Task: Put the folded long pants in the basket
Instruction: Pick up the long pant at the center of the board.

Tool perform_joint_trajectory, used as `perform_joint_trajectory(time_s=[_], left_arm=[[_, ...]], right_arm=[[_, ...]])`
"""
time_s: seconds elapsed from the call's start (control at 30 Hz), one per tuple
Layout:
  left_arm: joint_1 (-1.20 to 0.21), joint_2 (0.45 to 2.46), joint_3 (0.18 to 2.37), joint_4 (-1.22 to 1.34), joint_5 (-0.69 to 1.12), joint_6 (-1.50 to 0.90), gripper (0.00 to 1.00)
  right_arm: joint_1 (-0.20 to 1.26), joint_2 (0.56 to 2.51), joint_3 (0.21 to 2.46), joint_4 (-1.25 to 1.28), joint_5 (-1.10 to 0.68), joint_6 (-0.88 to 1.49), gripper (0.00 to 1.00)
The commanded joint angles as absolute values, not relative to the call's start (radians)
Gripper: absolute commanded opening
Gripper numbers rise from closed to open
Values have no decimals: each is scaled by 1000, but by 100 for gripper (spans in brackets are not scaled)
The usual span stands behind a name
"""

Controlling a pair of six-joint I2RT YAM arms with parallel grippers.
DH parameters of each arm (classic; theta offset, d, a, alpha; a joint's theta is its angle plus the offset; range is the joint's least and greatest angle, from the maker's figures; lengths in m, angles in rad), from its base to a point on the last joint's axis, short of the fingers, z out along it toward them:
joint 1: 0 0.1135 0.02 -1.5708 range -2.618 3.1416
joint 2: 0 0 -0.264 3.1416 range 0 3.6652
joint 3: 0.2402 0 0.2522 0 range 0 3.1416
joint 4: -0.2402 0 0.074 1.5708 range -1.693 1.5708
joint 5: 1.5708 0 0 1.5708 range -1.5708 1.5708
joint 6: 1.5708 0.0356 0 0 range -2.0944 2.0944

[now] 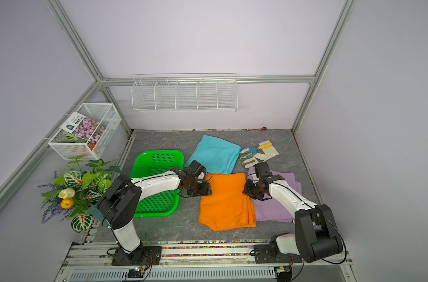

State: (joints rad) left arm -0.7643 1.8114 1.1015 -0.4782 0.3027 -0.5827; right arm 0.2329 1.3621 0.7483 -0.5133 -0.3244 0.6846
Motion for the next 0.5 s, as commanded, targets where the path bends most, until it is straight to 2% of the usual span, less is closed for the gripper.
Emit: perform_joint_trajectory(time_s=[0.0,0.1,0.2,0.23,0.37,0.4,0.47], left_arm=[[-768,1830,1106,-445,352,-576,63],[-767,1840,1105,-423,385,-581,61],[-767,1850,1102,-385,424,-593,53],[-769,1856,1104,-375,435,-595,47],[-769,1866,1111,-371,452,-591,6],[-770,1859,1111,-373,450,-593,0],[-770,1842,1116,-385,433,-593,0]], right_arm=[[226,1346,752,-445,-321,703,0],[225,1360,756,-438,-329,707,0],[225,1370,758,-430,-333,710,0],[225,1370,758,-429,-333,711,0],[225,1367,762,-431,-337,705,0],[225,1367,762,-433,-337,702,0],[225,1370,761,-435,-342,697,0]])
